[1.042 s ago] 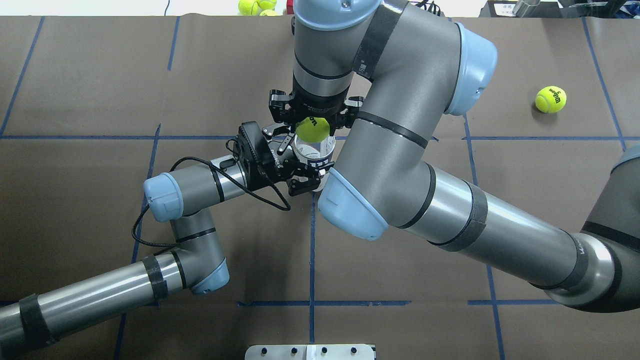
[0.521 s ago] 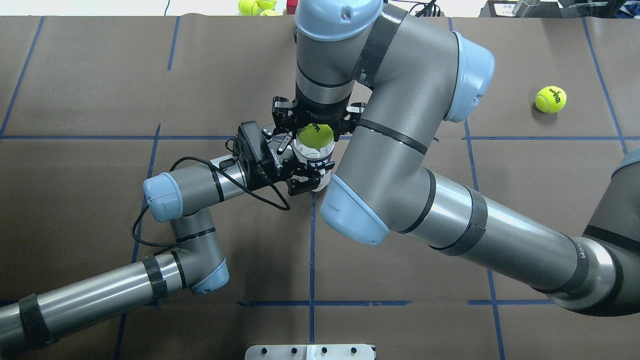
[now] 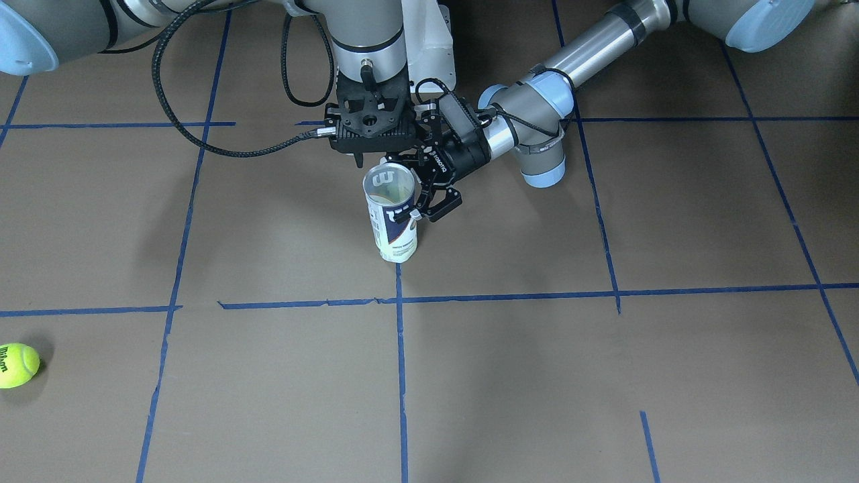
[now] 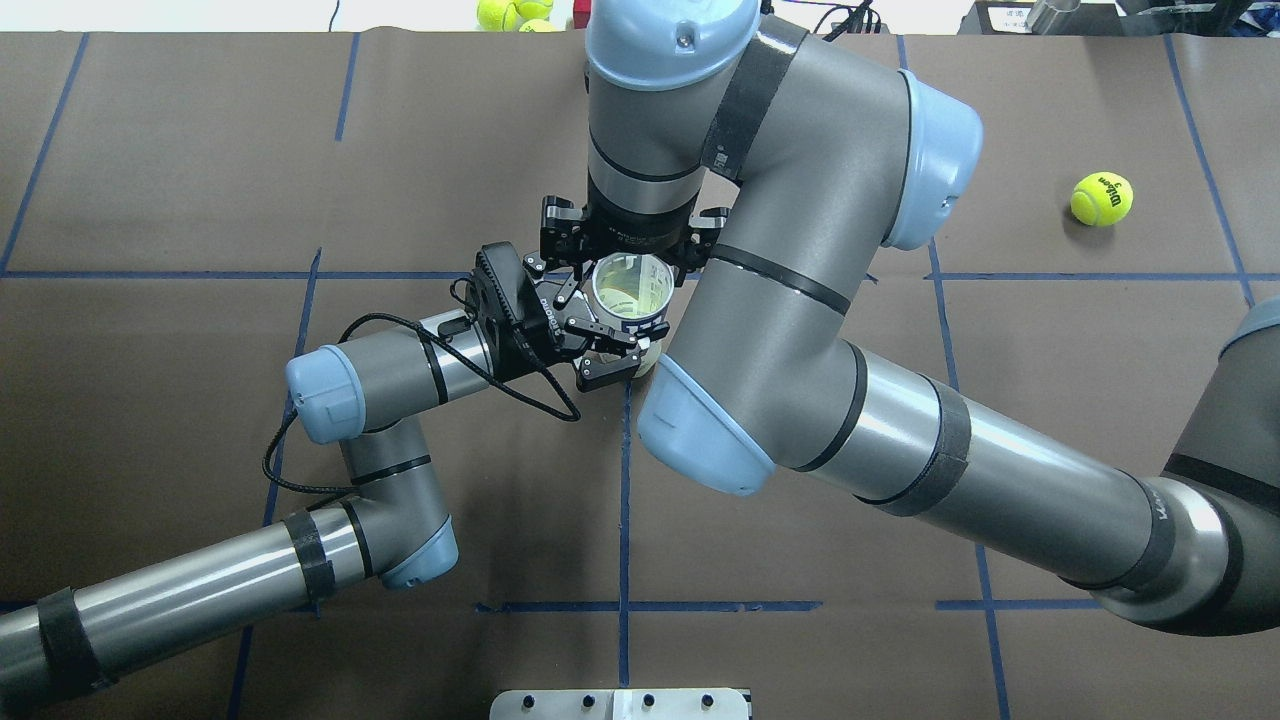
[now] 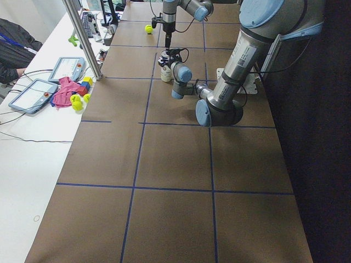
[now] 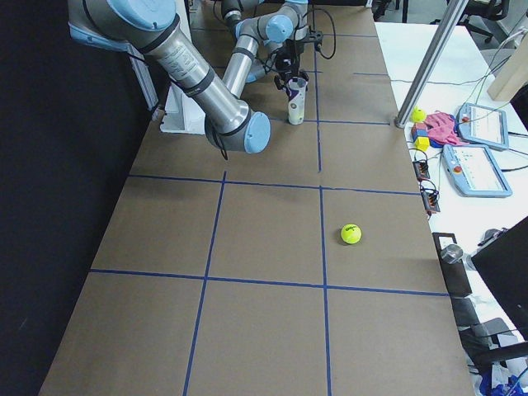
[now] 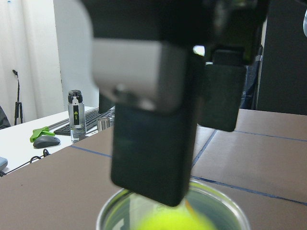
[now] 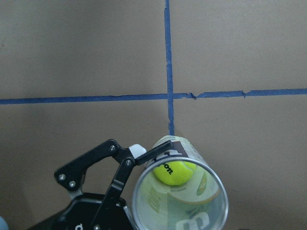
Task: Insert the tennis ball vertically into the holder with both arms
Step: 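Open the right gripper to drop the ball into the can, then move the right gripper to the second tennis ball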
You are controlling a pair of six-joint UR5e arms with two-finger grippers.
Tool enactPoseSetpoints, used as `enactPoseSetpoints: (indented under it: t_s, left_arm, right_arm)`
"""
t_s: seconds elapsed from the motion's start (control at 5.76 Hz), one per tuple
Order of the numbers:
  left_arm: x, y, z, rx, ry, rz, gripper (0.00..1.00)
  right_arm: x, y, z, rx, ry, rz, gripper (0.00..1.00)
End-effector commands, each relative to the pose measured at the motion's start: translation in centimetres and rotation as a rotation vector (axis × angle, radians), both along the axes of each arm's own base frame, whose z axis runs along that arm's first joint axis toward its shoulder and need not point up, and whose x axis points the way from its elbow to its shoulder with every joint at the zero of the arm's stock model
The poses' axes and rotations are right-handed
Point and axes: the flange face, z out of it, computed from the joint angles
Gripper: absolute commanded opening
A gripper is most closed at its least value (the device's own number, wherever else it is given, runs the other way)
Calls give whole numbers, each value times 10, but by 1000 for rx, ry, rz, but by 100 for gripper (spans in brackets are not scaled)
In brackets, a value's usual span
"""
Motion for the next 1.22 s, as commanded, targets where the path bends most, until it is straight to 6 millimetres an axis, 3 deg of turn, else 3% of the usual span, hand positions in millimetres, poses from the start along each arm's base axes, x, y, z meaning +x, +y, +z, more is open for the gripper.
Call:
enactPoseSetpoints:
  t_s: [0.0,0.35,0.52,0.69,1.04]
  left_arm:
    - [0,0,0,-3,1,2,79]
    - [0,0,1,-4,0,2,75]
    - [0,0,2,-5,-2,2,75]
    - [0,0,2,-4,0,2,75]
    - [-1,0,1,-3,1,2,75]
  right_arm:
    - [1,1,-1,5,-5,-10,97]
    - [30,-28,19,31,8,-26,99]
    - [73,-62,46,46,-2,-82,99]
    - [121,-96,93,82,23,-124,99]
    - [209,-143,181,211,119,-224,99]
